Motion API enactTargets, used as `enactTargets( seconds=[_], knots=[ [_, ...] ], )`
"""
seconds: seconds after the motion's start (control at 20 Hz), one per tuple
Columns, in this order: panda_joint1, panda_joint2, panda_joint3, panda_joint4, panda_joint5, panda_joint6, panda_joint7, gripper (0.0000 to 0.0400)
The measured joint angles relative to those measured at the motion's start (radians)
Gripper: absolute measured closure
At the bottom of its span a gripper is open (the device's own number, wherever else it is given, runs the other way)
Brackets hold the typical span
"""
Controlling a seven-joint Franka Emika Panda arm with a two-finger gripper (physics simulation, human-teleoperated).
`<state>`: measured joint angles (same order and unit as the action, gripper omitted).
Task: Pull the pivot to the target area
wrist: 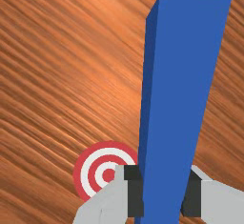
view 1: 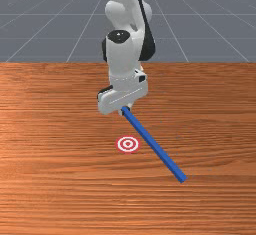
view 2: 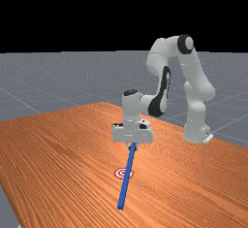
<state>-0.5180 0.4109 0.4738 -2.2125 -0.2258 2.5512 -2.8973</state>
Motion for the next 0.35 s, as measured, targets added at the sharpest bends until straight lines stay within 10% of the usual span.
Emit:
enactTargets(
  seconds=[0.25, 0.35],
  knots=[
    [-0.01, -0.003, -0.043, 0.008, -0.046, -0.006, 0.026, 0.0305],
    [-0.013, 0.001, -0.042, 0.009, -0.043, -0.001, 0.024, 0.0118]
  ],
)
